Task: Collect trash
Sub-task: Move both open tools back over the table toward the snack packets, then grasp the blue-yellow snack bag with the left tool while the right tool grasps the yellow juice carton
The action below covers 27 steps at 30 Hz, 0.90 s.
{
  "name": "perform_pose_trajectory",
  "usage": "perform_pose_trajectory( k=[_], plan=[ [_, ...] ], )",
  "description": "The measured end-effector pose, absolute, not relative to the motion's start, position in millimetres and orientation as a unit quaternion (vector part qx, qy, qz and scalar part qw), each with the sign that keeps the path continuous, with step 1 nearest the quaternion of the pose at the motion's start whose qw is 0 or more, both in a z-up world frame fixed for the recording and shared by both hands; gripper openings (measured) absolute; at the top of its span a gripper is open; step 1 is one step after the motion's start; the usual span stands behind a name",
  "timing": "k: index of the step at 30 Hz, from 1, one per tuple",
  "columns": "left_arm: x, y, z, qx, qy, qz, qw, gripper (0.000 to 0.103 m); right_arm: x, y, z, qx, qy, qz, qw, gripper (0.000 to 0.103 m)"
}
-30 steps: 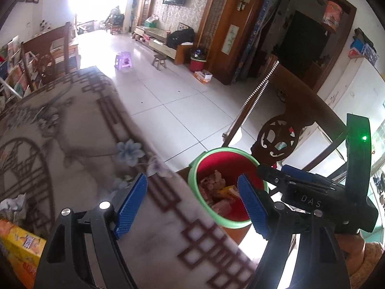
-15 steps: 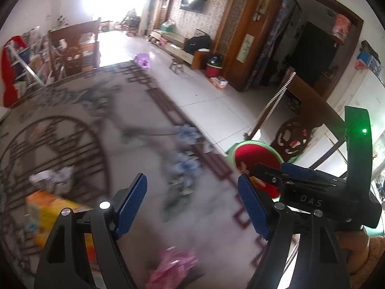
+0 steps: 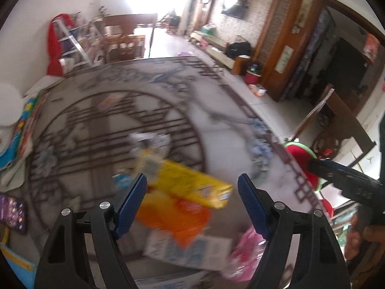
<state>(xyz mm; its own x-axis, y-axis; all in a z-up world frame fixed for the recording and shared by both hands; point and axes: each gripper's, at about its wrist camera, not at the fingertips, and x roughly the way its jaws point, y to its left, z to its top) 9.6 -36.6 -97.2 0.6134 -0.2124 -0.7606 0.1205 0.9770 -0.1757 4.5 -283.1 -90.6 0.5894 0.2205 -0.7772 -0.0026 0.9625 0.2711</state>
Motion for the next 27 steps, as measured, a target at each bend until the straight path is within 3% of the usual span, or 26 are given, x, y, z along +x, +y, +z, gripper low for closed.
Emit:
perform_pose_trajectory(
  k=[6, 15, 17, 18, 21, 22, 27],
  plan=[
    [5.6, 10.0, -125.7, -0.079, 0.475, -0.058, 0.874, 0.074, -3.9, -263.7, -96.2, 0.121, 0.46, 0.074, 0.877, 0.084],
    [27.3, 9.1, -163.7, -0.171, 0.525, -0.09, 0.829, 0.073, -7.6, -239.9, -102.4, 0.112, 0.47, 0.091, 0.871, 0.084],
    [33.1, 3.9, -170.0, -0.178, 0.532, -0.096, 0.822, 0.066, -8.6, -236.9, -104.6, 0.11, 0.474, 0.093, 0.868, 0.084],
    [36.1, 2.2, -173.4, -0.178, 0.537, -0.092, 0.82, 0.05, -9.2, -236.1, -105.0, 0.109, 0.475, 0.094, 0.868, 0.084],
    [37.8, 2.7, -176.9, -0.202, 0.542, -0.102, 0.809, 0.045, -10.8, -235.5, -105.7, 0.105, 0.477, 0.095, 0.867, 0.084],
    [36.7, 2.4, -175.3, -0.2, 0.539, -0.103, 0.812, 0.037, -10.3, -236.0, -106.6, 0.105, 0.479, 0.095, 0.866, 0.084],
    [26.2, 8.5, -159.7, -0.177, 0.514, -0.093, 0.834, 0.037, -0.4, -229.2, -114.7, 0.098, 0.492, 0.107, 0.858, 0.086]
  ],
)
